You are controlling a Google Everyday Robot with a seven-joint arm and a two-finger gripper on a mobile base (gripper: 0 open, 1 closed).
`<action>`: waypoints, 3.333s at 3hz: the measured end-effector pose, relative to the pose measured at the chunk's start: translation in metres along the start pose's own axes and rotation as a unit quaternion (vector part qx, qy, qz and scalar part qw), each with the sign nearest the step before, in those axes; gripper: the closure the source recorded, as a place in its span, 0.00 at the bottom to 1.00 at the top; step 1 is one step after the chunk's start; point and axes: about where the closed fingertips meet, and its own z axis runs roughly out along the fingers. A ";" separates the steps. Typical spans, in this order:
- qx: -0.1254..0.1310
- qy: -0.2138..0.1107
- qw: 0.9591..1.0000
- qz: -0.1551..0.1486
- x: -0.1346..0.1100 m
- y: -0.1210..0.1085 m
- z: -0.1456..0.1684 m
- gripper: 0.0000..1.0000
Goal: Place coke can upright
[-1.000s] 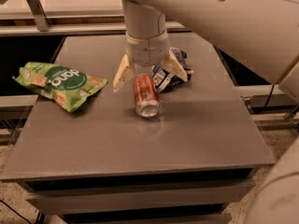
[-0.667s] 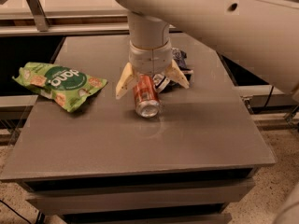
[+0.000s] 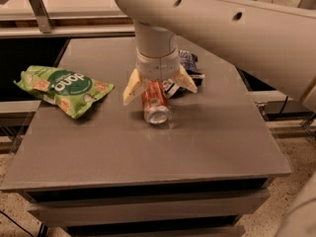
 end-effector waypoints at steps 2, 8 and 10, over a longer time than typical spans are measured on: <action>-0.014 0.017 1.000 -0.003 -0.014 0.010 0.016 0.19; -0.201 -0.201 0.937 -0.201 -0.019 0.026 -0.070 1.00; -0.224 -0.228 0.924 -0.212 -0.025 0.022 -0.071 1.00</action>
Offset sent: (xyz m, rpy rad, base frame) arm 0.0129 0.0223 -0.0239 0.0520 0.0991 0.0184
